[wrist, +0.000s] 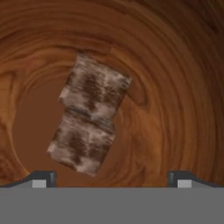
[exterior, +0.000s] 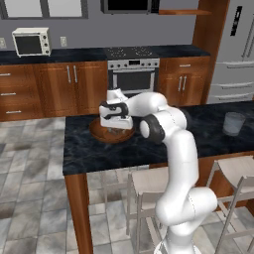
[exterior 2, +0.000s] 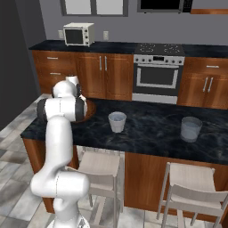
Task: There are four ice cubes in the ice bowl. Place two ice cubes in each glass of water.
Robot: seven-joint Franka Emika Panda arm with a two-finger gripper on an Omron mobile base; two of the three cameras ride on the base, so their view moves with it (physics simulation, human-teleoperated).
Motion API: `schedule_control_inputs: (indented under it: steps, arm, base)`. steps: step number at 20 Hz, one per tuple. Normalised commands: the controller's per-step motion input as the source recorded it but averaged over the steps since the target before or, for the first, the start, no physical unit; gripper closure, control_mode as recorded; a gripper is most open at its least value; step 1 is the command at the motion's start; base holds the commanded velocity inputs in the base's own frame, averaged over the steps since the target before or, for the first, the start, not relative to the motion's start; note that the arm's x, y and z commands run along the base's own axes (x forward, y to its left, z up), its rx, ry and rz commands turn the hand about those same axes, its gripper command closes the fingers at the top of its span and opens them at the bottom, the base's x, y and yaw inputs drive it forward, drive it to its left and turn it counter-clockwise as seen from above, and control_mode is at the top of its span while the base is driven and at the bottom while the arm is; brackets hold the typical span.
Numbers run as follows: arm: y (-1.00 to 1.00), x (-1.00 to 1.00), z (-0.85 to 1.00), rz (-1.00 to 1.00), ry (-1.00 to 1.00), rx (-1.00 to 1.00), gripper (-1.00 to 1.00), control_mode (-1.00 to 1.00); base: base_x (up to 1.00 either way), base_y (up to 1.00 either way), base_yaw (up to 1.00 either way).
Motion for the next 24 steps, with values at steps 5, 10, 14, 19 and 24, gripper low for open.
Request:
schedule_control_inputs:
  steps: [5,10,14,19,24]
  arm:
    - [0.04,0.17,-0.1,-0.02,0.0,0.0,-1.0,-1.0]
    - [0.02,0.16,-0.11,-0.02,0.0,0.0,-1.0,-1.0]
    - [0.01,0.15,-0.16,-0.02,0.0,0.0,-1.0,-1.0]
    - [0.07,0.01,-0.23,0.0,0.0,0.0,-1.0,-1.0]
    - [0.07,0.0,-0.21,0.0,0.0,0.0,-1.0,-1.0]
  base:
    - [0.0,0.0,0.0]
    - [0.0,0.0,0.0]
    - [0.0,0.0,0.0]
    - [0.0,0.0,0.0]
    - [0.0,0.0,0.0]
